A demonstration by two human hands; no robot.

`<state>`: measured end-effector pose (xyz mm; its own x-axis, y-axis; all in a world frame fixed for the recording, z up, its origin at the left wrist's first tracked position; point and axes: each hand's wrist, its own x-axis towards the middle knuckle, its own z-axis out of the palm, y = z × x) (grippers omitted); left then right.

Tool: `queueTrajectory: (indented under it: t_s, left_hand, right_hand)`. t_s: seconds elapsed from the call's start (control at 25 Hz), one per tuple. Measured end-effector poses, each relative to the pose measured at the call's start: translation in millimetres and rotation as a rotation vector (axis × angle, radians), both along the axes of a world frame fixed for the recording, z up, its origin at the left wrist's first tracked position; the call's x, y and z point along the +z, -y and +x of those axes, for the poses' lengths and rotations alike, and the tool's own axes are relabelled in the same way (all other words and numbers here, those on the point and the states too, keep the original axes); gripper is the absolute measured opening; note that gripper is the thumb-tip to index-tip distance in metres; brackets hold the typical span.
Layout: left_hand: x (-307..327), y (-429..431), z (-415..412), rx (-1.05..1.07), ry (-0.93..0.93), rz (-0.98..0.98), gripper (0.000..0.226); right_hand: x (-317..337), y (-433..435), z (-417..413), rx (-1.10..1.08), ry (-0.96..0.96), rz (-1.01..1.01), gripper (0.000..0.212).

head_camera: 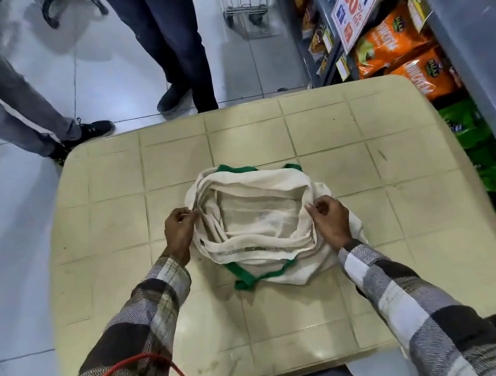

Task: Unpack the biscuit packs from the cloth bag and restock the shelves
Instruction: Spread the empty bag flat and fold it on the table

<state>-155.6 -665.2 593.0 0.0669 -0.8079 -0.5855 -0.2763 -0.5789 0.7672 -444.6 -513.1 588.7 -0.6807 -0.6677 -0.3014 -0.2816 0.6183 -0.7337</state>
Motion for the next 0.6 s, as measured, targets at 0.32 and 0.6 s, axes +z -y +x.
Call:
queueTrajectory:
  t_s: [0.32,0.6]
  left_hand:
    - [23,-6,24,0.104,-0.162,-0.082,0.03]
    - [44,-35,39,-0.216,0.02,-0.139,0.04]
  right_hand:
    - [32,-42,-7,-0.202,0.23,-0.236,0.013]
    - [27,-68,-5,-0.189,0.254,-0.099,0.028]
